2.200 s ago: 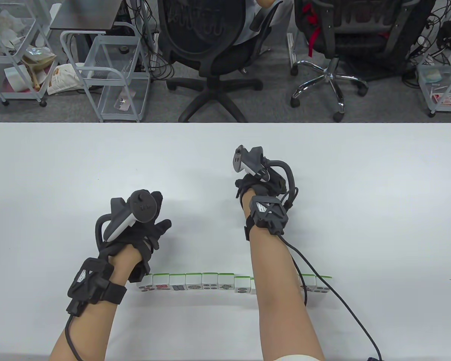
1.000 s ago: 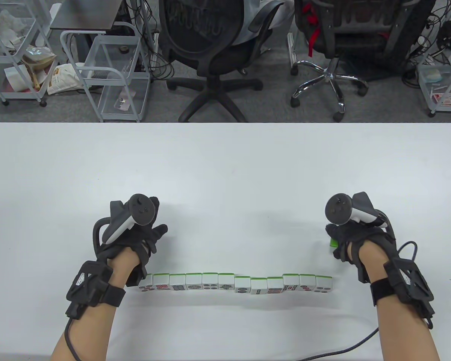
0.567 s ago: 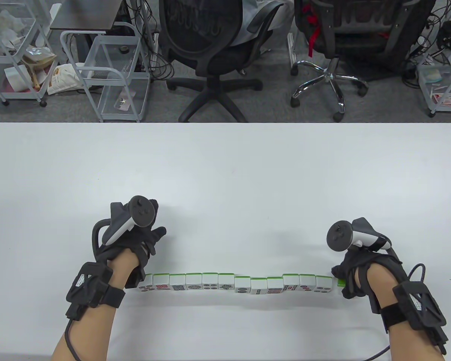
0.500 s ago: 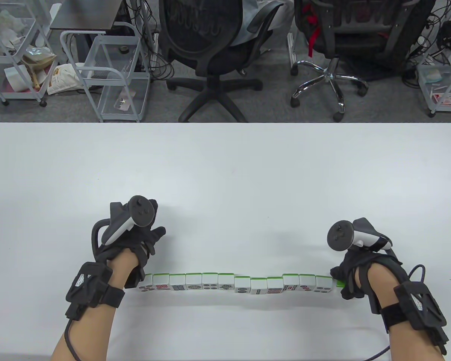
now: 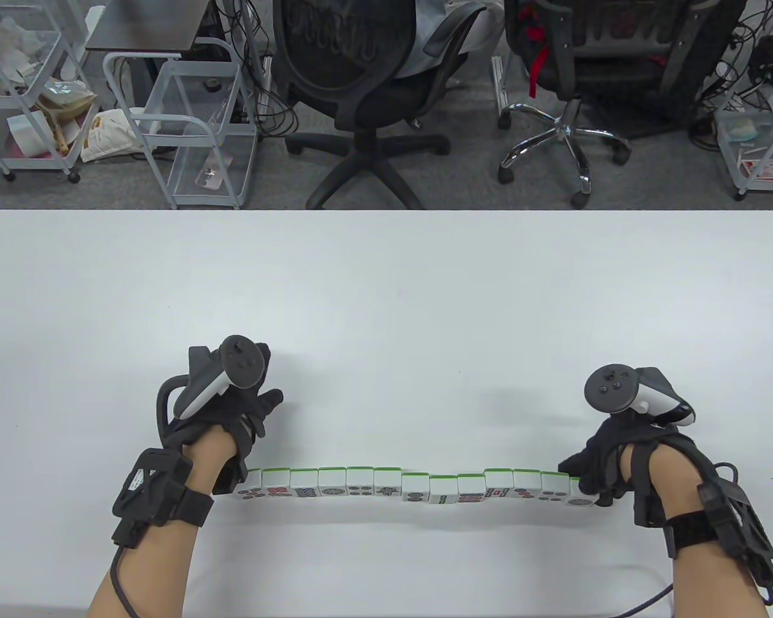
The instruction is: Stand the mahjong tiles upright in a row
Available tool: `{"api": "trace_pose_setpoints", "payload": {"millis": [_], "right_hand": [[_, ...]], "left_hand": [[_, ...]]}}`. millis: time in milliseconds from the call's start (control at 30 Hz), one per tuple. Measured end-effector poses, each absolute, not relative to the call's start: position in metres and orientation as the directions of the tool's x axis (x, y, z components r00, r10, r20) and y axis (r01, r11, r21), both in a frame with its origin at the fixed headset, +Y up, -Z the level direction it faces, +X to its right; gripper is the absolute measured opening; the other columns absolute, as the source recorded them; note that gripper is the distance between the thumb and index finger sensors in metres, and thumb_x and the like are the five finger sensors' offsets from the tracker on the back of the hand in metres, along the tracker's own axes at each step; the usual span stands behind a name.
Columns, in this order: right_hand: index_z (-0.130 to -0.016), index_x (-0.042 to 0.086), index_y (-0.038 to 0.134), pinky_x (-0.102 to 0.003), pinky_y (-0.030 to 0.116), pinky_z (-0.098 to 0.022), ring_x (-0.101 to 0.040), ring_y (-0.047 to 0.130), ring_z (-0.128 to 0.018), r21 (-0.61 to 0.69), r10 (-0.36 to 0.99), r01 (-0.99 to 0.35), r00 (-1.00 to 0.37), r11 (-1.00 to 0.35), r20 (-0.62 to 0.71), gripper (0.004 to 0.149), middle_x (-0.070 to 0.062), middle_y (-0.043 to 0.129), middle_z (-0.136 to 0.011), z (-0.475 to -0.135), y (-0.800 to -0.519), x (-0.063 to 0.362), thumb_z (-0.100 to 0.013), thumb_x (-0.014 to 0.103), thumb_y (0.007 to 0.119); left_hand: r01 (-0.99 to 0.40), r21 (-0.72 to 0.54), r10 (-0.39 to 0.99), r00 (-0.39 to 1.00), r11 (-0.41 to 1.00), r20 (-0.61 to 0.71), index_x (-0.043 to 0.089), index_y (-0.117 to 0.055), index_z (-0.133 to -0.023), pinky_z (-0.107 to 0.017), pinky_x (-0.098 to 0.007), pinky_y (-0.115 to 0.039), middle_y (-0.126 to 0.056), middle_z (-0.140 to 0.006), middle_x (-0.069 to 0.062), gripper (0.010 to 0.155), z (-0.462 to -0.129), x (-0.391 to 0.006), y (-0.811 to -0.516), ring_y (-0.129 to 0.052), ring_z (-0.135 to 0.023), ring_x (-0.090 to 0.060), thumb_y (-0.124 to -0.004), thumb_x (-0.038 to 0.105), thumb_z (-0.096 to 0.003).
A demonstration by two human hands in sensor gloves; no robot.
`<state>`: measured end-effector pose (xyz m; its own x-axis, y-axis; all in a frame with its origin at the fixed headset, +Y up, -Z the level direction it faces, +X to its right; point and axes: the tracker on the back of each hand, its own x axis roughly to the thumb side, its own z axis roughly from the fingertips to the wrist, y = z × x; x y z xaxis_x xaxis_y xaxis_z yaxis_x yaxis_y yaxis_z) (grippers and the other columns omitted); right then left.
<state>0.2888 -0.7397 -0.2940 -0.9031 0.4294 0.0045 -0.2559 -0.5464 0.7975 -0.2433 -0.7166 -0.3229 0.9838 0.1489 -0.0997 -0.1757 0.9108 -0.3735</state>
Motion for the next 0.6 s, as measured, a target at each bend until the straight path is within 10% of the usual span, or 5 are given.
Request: {"api": "trace_pose_setpoints", "payload": {"millis": [333, 600], "right_hand": [[-0.09, 0.008, 0.071, -0.058, 0.078, -0.049, -0.045, 0.093, -0.069, 0.492, 0.247, -0.164, -0.963, -0.855, 0.11, 0.064, -0.023, 0.077, -0.092, -0.303, -0.669, 0.26, -0.034, 0.038, 0.081], [-0.098, 0.012, 0.05, -0.068, 0.058, -0.058, -0.057, 0.056, -0.091, 0.347, 0.363, -0.288, -0.915, -0.893, 0.175, 0.077, -0.023, 0.049, -0.105, -0.33, -0.653, 0.194, -0.035, 0.047, 0.074]], "left_hand": [[-0.29, -0.262, 0.268, 0.956, 0.92, -0.116, 0.04, -0.035, -0.099, -0.077, -0.058, -0.038, -0.034, -0.115, 0.005, 0.077, -0.321, -0.238, -0.687, -0.036, -0.11, -0.034, -0.066, 0.06, -0.0319], [-0.351, -0.154, 0.339, 0.935, 0.923, -0.1, 0.043, -0.032, -0.099, -0.079, -0.059, -0.032, -0.033, -0.116, 0.01, 0.078, -0.32, -0.223, -0.665, -0.031, -0.113, -0.031, -0.064, 0.063, -0.0306]]}}
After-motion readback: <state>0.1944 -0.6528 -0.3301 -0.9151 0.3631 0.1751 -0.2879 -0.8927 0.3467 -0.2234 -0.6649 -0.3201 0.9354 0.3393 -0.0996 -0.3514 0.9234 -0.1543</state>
